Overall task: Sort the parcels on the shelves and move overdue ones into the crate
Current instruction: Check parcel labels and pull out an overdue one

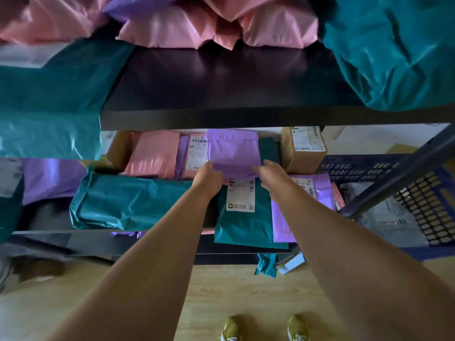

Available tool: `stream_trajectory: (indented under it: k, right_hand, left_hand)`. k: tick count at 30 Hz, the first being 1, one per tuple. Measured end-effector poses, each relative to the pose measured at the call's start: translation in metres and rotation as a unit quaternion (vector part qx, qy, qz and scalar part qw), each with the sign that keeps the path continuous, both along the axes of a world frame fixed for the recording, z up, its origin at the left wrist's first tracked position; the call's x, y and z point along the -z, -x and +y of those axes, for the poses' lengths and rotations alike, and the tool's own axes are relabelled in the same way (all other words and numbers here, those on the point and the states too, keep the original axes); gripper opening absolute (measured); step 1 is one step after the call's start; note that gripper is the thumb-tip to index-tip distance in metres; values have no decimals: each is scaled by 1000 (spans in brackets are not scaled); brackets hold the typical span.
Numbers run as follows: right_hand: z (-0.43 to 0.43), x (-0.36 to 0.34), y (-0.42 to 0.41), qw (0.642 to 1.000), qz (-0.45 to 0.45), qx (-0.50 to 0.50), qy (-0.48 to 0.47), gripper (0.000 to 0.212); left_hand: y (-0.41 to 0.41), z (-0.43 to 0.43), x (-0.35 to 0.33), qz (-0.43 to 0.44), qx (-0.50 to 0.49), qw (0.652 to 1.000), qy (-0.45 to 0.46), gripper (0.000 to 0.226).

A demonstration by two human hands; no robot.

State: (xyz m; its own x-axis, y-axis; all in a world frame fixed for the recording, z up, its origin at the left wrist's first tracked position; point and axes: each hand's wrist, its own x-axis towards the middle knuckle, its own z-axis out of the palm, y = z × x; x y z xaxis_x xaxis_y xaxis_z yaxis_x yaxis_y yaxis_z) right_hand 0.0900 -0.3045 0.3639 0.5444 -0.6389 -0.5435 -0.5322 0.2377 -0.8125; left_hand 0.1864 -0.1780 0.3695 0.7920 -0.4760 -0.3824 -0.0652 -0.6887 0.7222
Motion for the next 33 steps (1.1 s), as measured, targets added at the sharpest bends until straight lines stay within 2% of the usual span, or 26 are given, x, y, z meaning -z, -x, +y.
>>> stream_trajectory:
  k: [5,8,12,17,19,23,25,29,33]
  right_hand:
    - [-2,-3,-7,999,7,33,9,56]
    - [-4,-7,-4,997,-5,71,-7,25]
    - [-4,-16,8,994,-64,82,-36,19]
    - [4,-29,33,975,-131,140,-116,11]
    - [8,-32,48,976,-114,140,-120,3]
    - [18,-34,85,989,-54,78,-109,14]
    - [21,-35,102,993,-48,56,-97,11]
    - [29,-36,123,995,-56,34,-72,21]
    - [28,-47,135,994,-77,21,76,32]
  left_hand:
    - [-4,1,-5,4,-42,999,25,38]
    - [-4,5,-7,-5,-76,996,43,25]
    - [9,10,-16,-15,-121,991,47,35]
    - [37,16,-23,24,-178,979,95,11]
    - [49,20,-21,49,-202,970,126,19]
    - [71,31,-23,76,-230,954,178,13]
    - [81,35,-25,113,-251,938,209,20]
    - [93,35,-28,143,-260,927,232,25]
    - [94,31,-31,144,-238,934,222,28]
